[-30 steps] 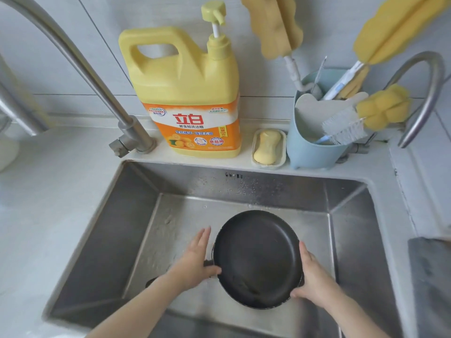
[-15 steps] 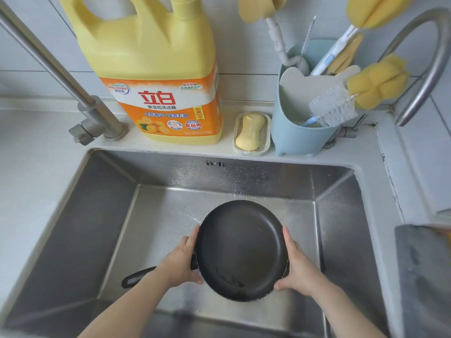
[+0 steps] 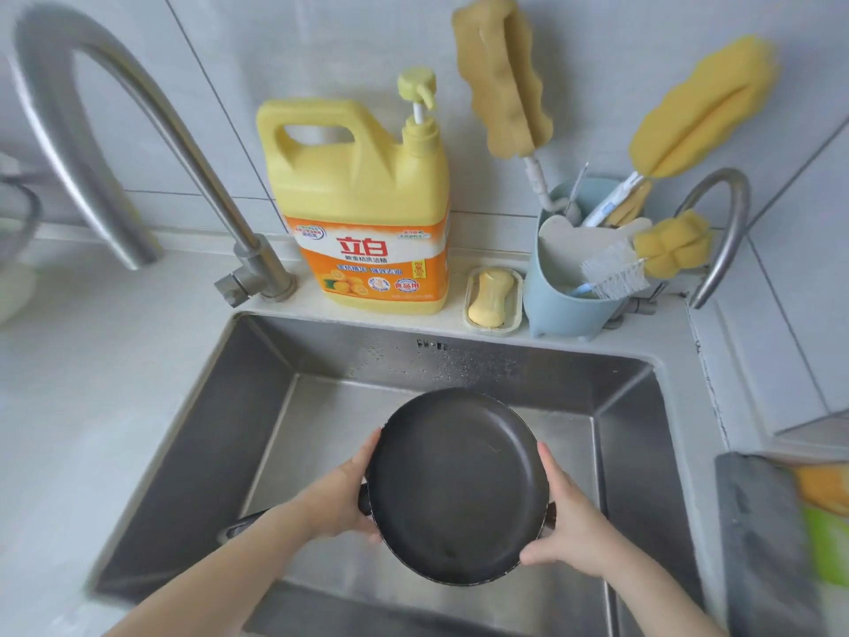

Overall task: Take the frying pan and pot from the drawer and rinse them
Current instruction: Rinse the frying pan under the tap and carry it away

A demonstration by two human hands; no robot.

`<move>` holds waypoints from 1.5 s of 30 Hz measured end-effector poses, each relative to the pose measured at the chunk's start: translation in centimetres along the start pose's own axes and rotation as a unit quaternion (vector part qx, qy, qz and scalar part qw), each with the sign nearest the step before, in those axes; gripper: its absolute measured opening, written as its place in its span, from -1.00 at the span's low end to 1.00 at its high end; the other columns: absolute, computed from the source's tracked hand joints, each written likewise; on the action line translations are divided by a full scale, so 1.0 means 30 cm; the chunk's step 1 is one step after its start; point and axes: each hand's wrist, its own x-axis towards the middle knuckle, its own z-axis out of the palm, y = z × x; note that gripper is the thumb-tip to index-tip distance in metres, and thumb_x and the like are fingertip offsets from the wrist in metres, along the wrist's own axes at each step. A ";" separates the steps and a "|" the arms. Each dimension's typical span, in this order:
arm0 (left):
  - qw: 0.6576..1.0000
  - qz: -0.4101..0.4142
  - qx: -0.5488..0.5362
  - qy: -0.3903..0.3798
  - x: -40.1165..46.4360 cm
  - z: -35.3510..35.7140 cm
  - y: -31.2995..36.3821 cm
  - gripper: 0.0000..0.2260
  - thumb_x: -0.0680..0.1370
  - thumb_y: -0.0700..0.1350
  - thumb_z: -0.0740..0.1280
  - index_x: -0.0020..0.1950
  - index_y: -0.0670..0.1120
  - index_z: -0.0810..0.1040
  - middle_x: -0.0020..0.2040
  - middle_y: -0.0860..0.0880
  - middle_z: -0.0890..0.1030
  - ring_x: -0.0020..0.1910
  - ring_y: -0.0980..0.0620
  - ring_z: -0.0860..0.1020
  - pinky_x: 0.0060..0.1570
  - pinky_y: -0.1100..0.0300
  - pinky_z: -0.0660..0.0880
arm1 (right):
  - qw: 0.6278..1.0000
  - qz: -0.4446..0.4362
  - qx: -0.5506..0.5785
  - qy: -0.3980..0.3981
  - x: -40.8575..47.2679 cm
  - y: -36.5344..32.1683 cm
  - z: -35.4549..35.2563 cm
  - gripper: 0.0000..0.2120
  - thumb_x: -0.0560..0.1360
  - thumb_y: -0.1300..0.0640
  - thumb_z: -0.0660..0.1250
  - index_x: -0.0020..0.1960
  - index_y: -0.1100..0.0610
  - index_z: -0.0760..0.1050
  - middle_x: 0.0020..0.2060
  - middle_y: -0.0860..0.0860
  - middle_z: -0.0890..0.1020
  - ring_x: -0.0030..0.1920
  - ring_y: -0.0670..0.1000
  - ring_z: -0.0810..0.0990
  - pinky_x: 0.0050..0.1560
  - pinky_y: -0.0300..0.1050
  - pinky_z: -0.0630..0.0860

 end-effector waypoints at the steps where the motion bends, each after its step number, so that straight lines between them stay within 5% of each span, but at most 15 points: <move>1: 1.000 0.010 0.000 0.007 -0.029 -0.025 0.025 0.21 0.29 -0.19 0.56 0.50 0.34 -0.33 0.14 -0.04 0.58 -0.05 -0.01 0.63 0.16 0.12 0.51 | 1.000 -0.009 0.002 0.006 -0.025 -0.028 -0.012 0.38 0.05 0.05 0.62 0.46 -0.46 -0.32 0.44 -0.27 0.19 0.32 -0.08 0.43 0.17 -0.18 0.55; 4: 0.998 0.049 0.017 0.026 -0.127 -0.086 0.114 0.19 0.30 -0.18 0.57 0.50 0.36 -0.28 0.19 0.09 0.54 0.00 0.01 0.62 0.16 0.13 0.51 | 0.999 -0.027 0.020 0.023 -0.109 -0.104 -0.039 0.36 0.07 0.09 0.62 0.44 -0.47 -0.30 0.37 -0.19 0.33 0.13 -0.08 0.56 0.03 -0.26 0.57; 7: 0.994 0.074 0.049 0.059 -0.234 -0.124 0.192 0.18 0.28 -0.12 0.59 0.53 0.32 -0.24 0.38 0.24 0.25 0.13 0.05 0.58 0.18 0.15 0.49 | 0.998 -0.044 0.031 0.041 -0.194 -0.158 -0.057 0.35 0.07 0.10 0.62 0.39 -0.53 -0.31 0.32 -0.11 0.41 0.04 -0.08 0.60 0.08 -0.22 0.58; 14: 0.983 0.151 0.026 0.103 -0.448 -0.166 0.303 0.15 0.24 -0.02 0.60 0.35 0.59 -0.24 0.43 0.41 0.09 0.24 0.06 0.52 0.20 0.16 0.51 | 0.995 -0.074 0.015 0.069 -0.390 -0.305 -0.112 0.36 0.10 0.09 0.62 0.45 -0.46 -0.32 0.30 -0.22 0.42 0.08 -0.12 0.60 0.20 -0.17 0.55; 19: 0.963 0.196 0.053 0.174 -0.576 -0.217 0.420 0.17 0.18 0.14 0.57 0.47 0.43 -0.23 0.49 0.29 0.11 0.36 0.17 0.37 0.32 0.15 0.43 | 0.984 -0.130 -0.020 0.120 -0.509 -0.425 -0.180 0.33 0.12 0.02 0.62 0.40 -0.52 -0.34 0.42 -0.11 0.28 0.21 -0.07 0.49 0.23 -0.18 0.51; 25: 0.916 0.269 0.077 0.287 -0.692 -0.308 0.539 0.17 0.21 0.21 0.60 0.51 0.37 -0.21 0.53 0.32 0.08 0.35 0.12 0.44 0.25 0.06 0.48 | 0.962 -0.204 -0.055 0.175 -0.614 -0.596 -0.312 0.31 0.21 0.11 0.63 0.46 -0.43 -0.33 0.33 -0.30 0.21 0.14 -0.35 0.43 0.01 -0.48 0.44; 30: 0.873 0.276 0.131 0.381 -0.771 -0.376 0.622 0.17 0.20 0.32 0.55 0.49 0.38 -0.28 0.47 0.40 0.02 0.24 0.06 0.52 0.05 0.09 0.54 | 0.928 -0.283 -0.074 0.231 -0.672 -0.714 -0.385 0.33 0.22 0.22 0.64 0.41 -0.53 -0.30 0.30 -0.46 0.16 0.18 -0.29 0.43 0.09 -0.48 0.41; 36: 0.777 0.342 0.171 0.501 -0.831 -0.451 0.685 0.14 0.24 0.19 0.58 0.56 0.25 -0.17 0.50 0.18 0.17 -0.14 0.03 0.56 -0.25 -0.04 0.61 | 0.862 -0.371 -0.117 0.325 -0.728 -0.831 -0.431 0.31 0.25 0.21 0.65 0.49 -0.40 -0.28 0.41 -0.48 0.06 0.43 -0.15 0.31 0.40 -0.07 0.37; 39: 0.685 0.393 0.190 0.584 -0.884 -0.478 0.735 0.05 0.26 0.16 0.54 0.56 0.02 -0.03 0.43 0.00 0.28 -0.24 0.01 0.62 -0.38 0.10 0.60 | 0.809 -0.417 -0.139 0.390 -0.766 -0.894 -0.445 0.33 0.25 0.23 0.65 0.45 -0.46 -0.30 0.38 -0.58 -0.03 0.46 -0.27 0.20 0.44 -0.04 0.32; 41: 0.610 0.409 0.218 0.643 -0.926 -0.498 0.775 0.07 0.20 0.05 0.61 0.52 -0.08 0.04 0.35 -0.10 0.32 -0.30 0.00 0.64 -0.41 0.26 0.52 | 0.765 -0.441 -0.160 0.441 -0.792 -0.938 -0.454 0.34 0.24 0.23 0.64 0.46 -0.43 -0.33 0.41 -0.55 -0.06 0.48 -0.11 0.22 0.42 0.01 0.33; 43: 0.544 0.428 0.232 0.683 -0.962 -0.528 0.808 0.09 0.17 0.00 0.66 0.52 -0.08 0.06 0.32 -0.15 0.34 -0.27 -0.07 0.67 -0.37 0.23 0.54 | 0.715 -0.464 -0.172 0.494 -0.808 -0.973 -0.473 0.35 0.21 0.26 0.64 0.51 -0.34 -0.31 0.50 -0.35 0.04 0.46 0.14 0.29 0.40 0.10 0.35; 45: 0.502 0.455 0.228 0.699 -0.986 -0.562 0.829 0.00 0.29 0.04 0.60 0.53 -0.05 0.06 0.34 -0.16 0.32 -0.21 -0.17 0.68 -0.27 0.12 0.60 | 0.701 -0.470 -0.161 0.512 -0.819 -1.010 -0.505 0.26 0.19 0.27 0.65 0.55 -0.11 -0.16 0.47 0.06 0.21 0.37 0.35 0.39 0.32 0.28 0.42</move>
